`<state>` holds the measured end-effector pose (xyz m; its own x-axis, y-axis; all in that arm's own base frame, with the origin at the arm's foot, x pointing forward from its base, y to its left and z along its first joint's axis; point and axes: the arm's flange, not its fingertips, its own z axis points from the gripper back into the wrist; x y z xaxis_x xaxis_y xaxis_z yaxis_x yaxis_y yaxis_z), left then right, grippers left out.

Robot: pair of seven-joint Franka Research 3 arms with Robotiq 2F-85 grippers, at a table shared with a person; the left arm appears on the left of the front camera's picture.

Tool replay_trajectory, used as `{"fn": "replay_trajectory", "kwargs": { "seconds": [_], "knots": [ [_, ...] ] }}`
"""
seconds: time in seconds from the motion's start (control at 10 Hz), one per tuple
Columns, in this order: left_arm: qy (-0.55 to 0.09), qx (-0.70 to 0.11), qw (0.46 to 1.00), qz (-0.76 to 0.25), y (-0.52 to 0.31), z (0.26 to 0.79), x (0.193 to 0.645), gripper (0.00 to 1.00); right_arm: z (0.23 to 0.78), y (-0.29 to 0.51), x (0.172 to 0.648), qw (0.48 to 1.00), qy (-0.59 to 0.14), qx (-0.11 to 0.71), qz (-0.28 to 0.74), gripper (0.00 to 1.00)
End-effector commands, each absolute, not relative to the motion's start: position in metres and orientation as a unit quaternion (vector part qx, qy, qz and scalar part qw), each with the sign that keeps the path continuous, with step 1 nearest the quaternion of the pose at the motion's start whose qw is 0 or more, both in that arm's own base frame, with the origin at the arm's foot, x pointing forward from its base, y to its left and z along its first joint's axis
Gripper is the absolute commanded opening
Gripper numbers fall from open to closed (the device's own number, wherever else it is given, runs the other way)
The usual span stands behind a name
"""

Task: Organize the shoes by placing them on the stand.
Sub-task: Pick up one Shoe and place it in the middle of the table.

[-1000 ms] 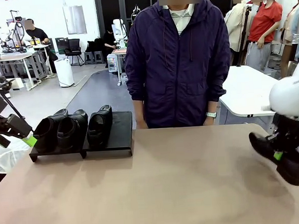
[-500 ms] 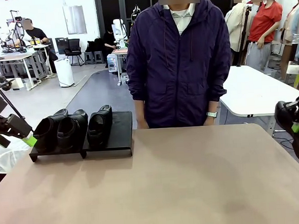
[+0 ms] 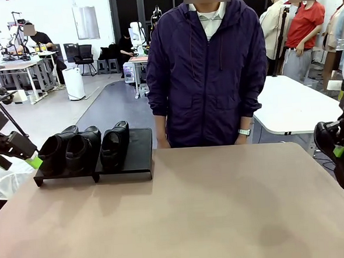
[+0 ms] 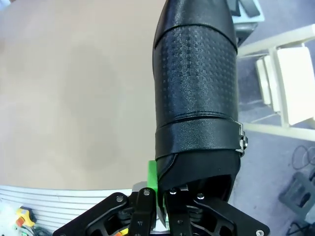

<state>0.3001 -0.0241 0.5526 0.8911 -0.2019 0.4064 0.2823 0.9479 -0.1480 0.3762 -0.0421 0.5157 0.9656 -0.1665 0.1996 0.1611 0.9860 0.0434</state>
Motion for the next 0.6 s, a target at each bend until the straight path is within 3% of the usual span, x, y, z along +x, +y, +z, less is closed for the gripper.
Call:
{"fn": "replay_trajectory", "kwargs": {
  "seconds": [0.0, 0.2, 0.5],
  "knots": [
    [-0.192, -0.100, 0.967, -0.132, -0.021, 0.555, 0.301, 1.00, 0.537, -0.007, 0.368, 0.988, -0.123, 0.006, -0.093, 0.00],
    [-0.192, -0.100, 0.967, -0.132, -0.021, 0.555, 0.301, 1.00, 0.561, 0.090, 0.362, 0.989, -0.133, -0.015, -0.068, 0.00],
    [-0.192, -0.100, 0.967, -0.132, -0.021, 0.555, 0.301, 1.00, 0.546, 0.211, 0.363, 0.995, -0.095, 0.001, -0.032, 0.00]
  ]
}}
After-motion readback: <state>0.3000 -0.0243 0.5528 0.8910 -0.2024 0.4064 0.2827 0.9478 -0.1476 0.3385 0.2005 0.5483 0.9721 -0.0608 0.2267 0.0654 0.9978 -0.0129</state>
